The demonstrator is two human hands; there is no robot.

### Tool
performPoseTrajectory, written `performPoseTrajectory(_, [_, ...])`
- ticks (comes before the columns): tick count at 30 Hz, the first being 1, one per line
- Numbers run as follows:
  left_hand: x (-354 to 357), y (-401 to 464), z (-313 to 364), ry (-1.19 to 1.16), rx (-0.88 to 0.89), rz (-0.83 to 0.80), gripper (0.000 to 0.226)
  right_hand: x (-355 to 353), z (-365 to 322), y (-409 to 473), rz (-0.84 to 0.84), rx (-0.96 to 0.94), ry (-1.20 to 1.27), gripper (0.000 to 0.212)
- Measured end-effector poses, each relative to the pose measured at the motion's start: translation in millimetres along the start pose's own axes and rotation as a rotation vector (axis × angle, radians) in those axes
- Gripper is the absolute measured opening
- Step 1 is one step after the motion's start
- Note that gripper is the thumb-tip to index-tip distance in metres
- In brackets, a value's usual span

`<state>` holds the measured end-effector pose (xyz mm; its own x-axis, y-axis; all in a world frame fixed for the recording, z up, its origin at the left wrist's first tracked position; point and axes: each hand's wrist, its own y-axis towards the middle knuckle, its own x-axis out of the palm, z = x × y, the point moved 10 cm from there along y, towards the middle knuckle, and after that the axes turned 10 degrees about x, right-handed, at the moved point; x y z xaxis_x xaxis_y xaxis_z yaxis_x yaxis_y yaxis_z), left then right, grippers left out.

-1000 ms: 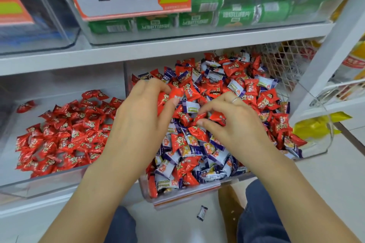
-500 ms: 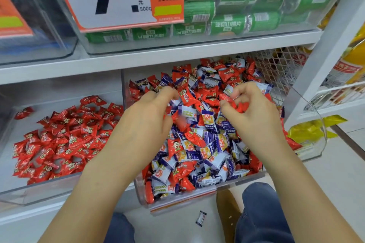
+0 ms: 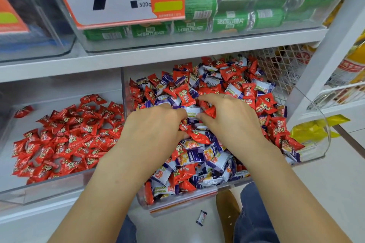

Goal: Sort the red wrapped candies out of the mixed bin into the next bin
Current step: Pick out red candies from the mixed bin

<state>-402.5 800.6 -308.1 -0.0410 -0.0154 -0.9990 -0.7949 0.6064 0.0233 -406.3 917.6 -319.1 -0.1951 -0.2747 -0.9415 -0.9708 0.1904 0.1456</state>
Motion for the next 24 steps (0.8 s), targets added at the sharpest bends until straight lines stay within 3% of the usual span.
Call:
performPoseTrajectory(5, [8.2, 0.7, 1.3, -0.06, 0.004, -0.014, 0.029, -16.7, 21.1, 3.8, 0.08, 0.042, 0.236, 0.019])
performPoseTrajectory(8, [-4.6, 0.2, -1.8, -0.183, -0.007, 0.098, 0.029, -35.4, 45.1, 4.8, 0.164, 0.113, 0.366, 0.014])
performPoseTrajectory(11, [-22.0, -0.6, -4.5, -0.234, -0.025, 0.214, 0.026, -43.5, 75.3, 4.6, 0.161, 0.224, 0.377, 0.017])
performPoseTrajectory(16, [-23.9, 3.1, -2.8, -0.207, -0.048, 0.238, 0.021, -34.1, 96.4, 0.9, 0.086, 0.297, 0.357, 0.009])
performPoseTrajectory(20, [-13.5, 23.2, -0.4, -0.081, -0.033, 0.16, 0.05, -28.4, 76.1, 9.6, 0.059, 0.185, 0.315, 0.025])
performPoseTrajectory(24, [-1.5, 32.5, -8.5, -0.032, -0.066, 0.044, 0.044, -14.6, 50.2, 20.5, -0.009, 0.06, 0.245, 0.043])
